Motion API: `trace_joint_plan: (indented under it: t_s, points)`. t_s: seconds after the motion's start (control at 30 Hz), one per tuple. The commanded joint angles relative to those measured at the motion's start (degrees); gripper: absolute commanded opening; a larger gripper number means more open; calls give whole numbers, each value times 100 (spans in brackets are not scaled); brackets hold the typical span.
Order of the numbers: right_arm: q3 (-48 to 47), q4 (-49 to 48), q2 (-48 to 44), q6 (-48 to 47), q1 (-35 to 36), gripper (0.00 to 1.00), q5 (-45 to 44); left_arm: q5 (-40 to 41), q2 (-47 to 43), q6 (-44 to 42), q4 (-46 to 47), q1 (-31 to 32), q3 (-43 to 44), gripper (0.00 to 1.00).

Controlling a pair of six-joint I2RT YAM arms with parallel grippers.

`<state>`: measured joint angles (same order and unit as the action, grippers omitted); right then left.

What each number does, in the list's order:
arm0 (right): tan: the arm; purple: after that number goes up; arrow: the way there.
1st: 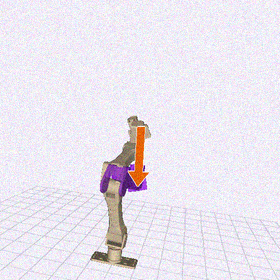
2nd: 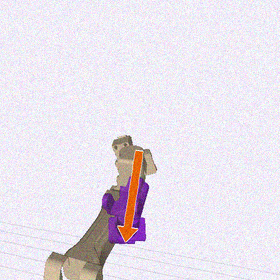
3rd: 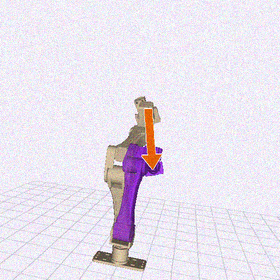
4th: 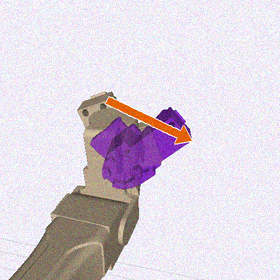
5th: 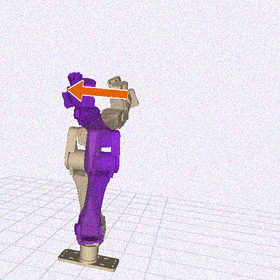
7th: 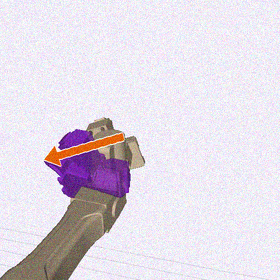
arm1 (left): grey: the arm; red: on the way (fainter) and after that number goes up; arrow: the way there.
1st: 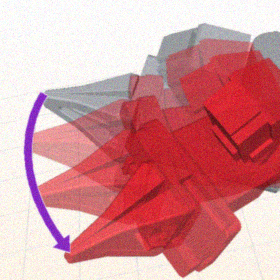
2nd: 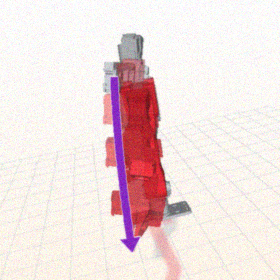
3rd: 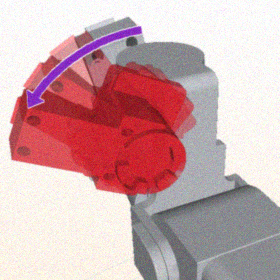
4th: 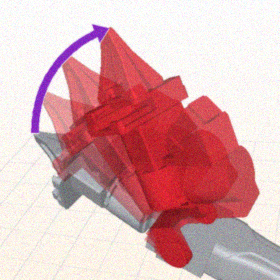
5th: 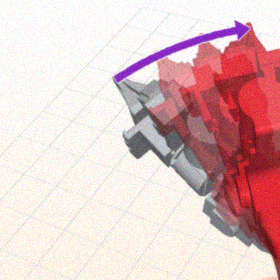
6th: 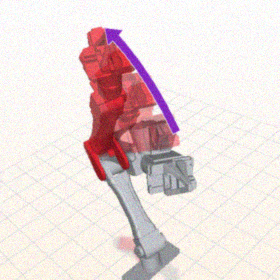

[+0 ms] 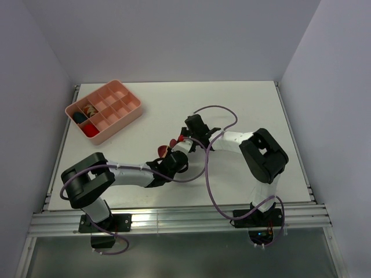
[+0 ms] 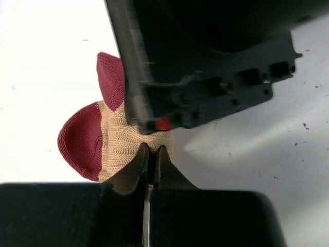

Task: Roll the socks
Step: Roll the sock at the center of the board.

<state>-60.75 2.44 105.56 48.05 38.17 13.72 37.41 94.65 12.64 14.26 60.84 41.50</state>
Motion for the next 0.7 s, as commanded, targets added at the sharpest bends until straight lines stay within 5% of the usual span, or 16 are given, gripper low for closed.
trace_joint_plan:
  t_s: [0.0, 0.27, 0.67]
  points:
    - [98, -226, -421, 46, -99, 24, 210, -1033, -122, 581, -547, -308, -203, 1]
    - [238, -594, -958, 81, -398, 60, 228, -2280, -728, 1082, -398, -906, -572, 1]
    - [1196, -1859, -1258, 353, -469, 73, 368, -4564, -1230, 1890, 77, -2566, -1135, 1]
